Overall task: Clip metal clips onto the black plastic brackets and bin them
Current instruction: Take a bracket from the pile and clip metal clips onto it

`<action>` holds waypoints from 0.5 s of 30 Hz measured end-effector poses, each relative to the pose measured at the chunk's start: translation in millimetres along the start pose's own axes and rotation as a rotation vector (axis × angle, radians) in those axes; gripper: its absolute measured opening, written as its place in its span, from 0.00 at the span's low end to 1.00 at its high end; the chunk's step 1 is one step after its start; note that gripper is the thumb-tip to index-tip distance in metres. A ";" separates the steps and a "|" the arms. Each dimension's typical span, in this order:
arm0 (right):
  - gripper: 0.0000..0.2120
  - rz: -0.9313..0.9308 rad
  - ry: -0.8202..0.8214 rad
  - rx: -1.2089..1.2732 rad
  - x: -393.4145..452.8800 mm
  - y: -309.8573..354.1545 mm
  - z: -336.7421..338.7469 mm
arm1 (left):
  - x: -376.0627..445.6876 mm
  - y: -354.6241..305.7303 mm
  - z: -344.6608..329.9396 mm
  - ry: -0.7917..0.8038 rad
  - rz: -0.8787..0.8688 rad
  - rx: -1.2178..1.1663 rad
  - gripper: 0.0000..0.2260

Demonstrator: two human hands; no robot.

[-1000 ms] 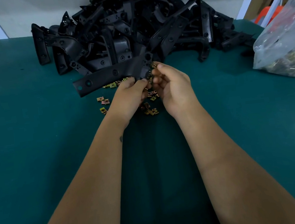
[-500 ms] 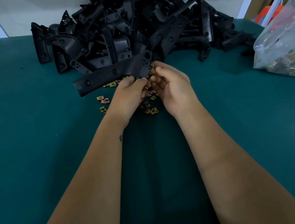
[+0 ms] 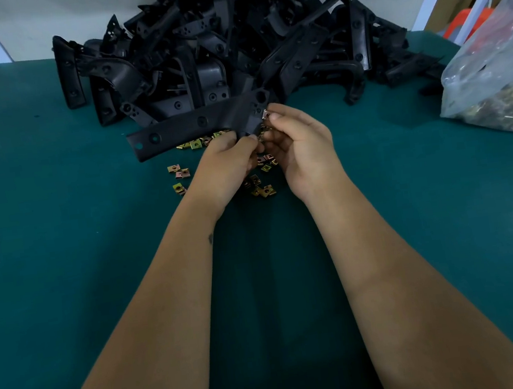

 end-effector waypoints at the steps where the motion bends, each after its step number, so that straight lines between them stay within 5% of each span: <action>1: 0.08 0.005 0.000 0.000 0.1 0.3 0.2 | 0.2 0.2 -0.1 0.001 -0.002 0.009 0.13; 15: 0.05 -0.079 0.036 0.074 1.8 -0.1 2.0 | -1.5 2.1 -0.3 -0.026 -0.106 0.085 0.16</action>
Point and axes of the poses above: each hand's wrist, its own x-axis towards the middle knuckle, its own z-axis out of the back of the hand, y = z × x, the point moved 1 cm from there along x, towards the middle knuckle, and after that the axes turned 14 degrees about x, right-handed, at the moved point
